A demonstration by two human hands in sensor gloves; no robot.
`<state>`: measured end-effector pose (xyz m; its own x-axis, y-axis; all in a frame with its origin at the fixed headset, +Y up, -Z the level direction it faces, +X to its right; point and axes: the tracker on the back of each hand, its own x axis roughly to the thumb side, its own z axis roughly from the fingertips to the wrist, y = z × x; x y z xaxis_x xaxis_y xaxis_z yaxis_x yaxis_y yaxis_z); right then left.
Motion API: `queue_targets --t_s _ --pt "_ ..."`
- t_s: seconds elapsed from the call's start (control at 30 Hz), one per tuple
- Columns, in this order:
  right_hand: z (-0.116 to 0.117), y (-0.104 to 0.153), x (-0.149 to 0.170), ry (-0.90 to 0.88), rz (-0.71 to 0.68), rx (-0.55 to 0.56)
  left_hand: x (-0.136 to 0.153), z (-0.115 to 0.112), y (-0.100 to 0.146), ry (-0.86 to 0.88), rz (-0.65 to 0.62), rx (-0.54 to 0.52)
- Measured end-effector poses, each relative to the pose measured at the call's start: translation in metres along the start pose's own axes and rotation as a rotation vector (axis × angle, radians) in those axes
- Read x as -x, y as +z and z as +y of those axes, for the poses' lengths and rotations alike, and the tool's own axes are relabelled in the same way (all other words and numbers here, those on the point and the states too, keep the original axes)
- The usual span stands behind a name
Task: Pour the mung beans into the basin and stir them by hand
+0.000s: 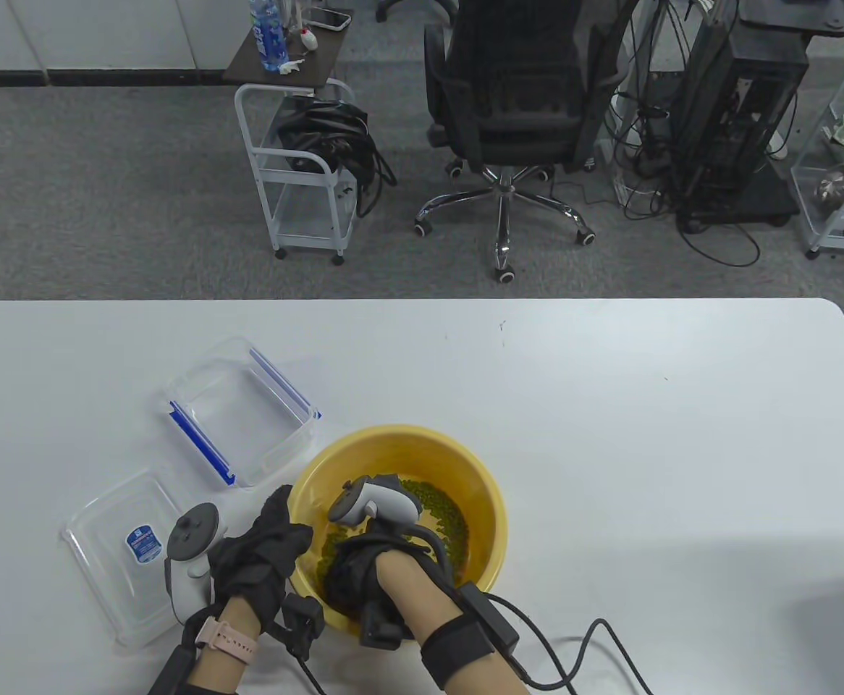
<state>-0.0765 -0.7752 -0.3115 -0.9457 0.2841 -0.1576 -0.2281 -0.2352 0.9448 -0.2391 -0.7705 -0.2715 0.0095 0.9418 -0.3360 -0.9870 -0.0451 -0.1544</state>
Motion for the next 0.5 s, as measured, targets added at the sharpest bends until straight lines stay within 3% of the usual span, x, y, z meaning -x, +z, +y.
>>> queue_targets --t_s 0.1,0.23,0.37,0.5 --pt "-0.017 -0.004 -0.007 -0.108 -0.015 0.05 0.0 0.0 0.0 -0.003 0.0 0.003" --pt "-0.041 -0.007 -0.001 -0.161 0.047 0.258 0.0 0.0 0.0 -0.002 0.001 0.005" --pt "-0.059 -0.005 0.019 -0.163 0.159 0.401 0.0 0.0 0.0 0.0 0.0 0.005" --pt "-0.067 0.005 0.043 -0.14 0.216 0.459 0.0 0.0 0.0 0.0 0.0 0.0"
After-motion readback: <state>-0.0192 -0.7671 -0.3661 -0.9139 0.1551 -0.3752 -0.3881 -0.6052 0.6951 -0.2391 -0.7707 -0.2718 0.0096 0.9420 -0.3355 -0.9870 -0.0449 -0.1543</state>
